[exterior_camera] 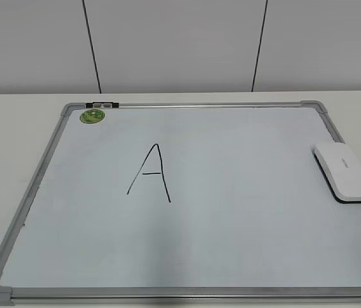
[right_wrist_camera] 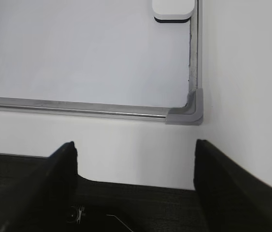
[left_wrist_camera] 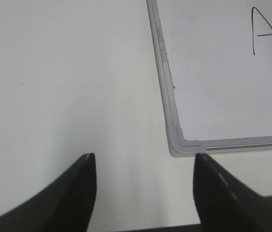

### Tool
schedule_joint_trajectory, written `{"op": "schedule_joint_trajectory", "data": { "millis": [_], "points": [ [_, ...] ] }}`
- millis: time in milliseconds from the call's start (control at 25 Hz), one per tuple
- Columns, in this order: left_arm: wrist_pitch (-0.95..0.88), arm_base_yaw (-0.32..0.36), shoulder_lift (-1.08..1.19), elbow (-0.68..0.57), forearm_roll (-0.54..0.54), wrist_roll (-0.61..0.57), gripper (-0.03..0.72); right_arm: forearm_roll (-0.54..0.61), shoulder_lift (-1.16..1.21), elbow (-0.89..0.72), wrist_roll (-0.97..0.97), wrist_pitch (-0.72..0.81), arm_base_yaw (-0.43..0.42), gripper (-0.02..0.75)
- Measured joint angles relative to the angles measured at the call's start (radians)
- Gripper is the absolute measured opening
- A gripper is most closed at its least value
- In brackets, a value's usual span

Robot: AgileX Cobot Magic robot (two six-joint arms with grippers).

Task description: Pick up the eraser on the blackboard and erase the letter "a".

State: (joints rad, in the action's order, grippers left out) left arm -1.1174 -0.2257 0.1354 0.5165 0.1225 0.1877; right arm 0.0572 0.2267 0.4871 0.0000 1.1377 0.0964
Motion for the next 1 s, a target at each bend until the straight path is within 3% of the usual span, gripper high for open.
{"op": "schedule_joint_trajectory", "data": {
  "millis": [800,1000],
  "points": [
    [0.000,0.002,-0.008,0.000,0.000,-0.002,0.461,0.020,-0.017,0.000,0.000,0.000,0.000,0.555],
    [0.002,0.107,-0.070,0.000,0.000,-0.002,0.461,0.022,-0.092,0.000,0.000,0.000,-0.017,0.555]
  ]
}}
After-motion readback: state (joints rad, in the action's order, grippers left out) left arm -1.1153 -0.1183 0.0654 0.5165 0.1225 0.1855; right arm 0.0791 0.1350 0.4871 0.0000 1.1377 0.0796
